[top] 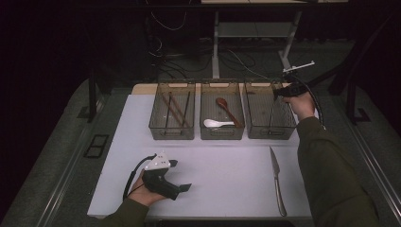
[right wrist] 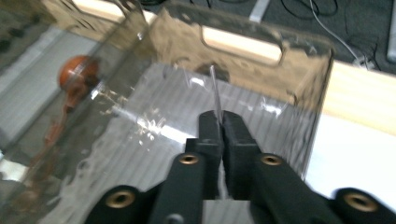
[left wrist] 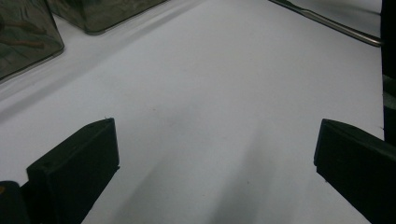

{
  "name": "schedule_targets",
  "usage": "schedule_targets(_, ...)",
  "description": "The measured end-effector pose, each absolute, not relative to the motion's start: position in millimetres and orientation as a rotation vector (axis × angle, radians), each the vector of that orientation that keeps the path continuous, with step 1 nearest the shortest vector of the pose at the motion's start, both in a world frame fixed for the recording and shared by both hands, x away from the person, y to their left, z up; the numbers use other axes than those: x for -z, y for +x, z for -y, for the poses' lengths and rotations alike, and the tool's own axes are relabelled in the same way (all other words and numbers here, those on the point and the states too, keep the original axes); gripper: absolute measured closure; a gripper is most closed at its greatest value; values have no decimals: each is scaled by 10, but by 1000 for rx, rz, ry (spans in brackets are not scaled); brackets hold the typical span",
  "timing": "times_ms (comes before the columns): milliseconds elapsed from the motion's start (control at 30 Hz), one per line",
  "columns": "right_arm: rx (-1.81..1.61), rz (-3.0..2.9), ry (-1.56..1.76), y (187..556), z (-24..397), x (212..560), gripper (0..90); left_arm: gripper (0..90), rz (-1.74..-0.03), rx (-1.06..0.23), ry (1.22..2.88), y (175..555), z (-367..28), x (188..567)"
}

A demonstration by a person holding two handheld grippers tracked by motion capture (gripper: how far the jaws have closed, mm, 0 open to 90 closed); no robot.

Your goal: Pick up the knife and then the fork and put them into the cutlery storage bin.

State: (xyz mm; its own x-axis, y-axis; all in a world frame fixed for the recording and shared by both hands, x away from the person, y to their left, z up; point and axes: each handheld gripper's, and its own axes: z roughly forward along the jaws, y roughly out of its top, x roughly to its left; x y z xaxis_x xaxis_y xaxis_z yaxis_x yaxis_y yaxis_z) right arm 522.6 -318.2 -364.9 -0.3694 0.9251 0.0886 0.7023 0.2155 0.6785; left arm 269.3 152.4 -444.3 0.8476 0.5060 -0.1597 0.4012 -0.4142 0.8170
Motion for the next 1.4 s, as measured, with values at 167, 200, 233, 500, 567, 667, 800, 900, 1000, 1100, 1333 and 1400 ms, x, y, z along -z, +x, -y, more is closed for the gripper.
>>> schedule_targets(167, -922, -2152, 1556, 5197, 3235, 3752, 710, 0, -663, -137, 2058, 2694, -1526, 4444)
schedule_targets(200, -919, -2148, 1561, 5188, 3244, 3763, 682, 0, -661, -136, 2058, 2694, -1524, 4444)
schedule_targets(233, -921, -2145, 1560, 5178, 3257, 3773, 657, 0, -661, -136, 2059, 2693, -1522, 4443)
schedule_targets(500, -1038, -2124, 1515, 4965, 3322, 3723, 521, 0, -662, -137, 2059, 2692, -1518, 4442)
schedule_targets(567, -1067, -2120, 1495, 4878, 3325, 3679, 501, 0, -662, -138, 2061, 2691, -1514, 4442)
schedule_targets(667, -1098, -2136, 1473, 4747, 3345, 3622, 480, 0, -659, -142, 2060, 2688, -1514, 4438)
schedule_targets(800, -1118, -2143, 1436, 4570, 3364, 3571, 466, 0, -659, -142, 2061, 2686, -1510, 4437)
schedule_targets(900, -1135, -2165, 1408, 4442, 3363, 3547, 446, 0, -659, -142, 2060, 2684, -1507, 4437)
schedule_targets(1000, -1149, -2186, 1373, 4300, 3353, 3536, 442, 0, -660, -144, 2060, 2684, -1509, 4436)
schedule_targets(1100, -1170, -2197, 1334, 4142, 3338, 3533, 447, 0, -662, -144, 2058, 2683, -1510, 4436)
schedule_targets(1333, -1157, -2250, 1282, 3803, 3267, 3604, 545, 0, -664, -146, 2055, 2682, -1507, 4432)
schedule_targets(1400, -1151, -2266, 1280, 3722, 3258, 3641, 594, 0, -664, -146, 2055, 2682, -1507, 4432)
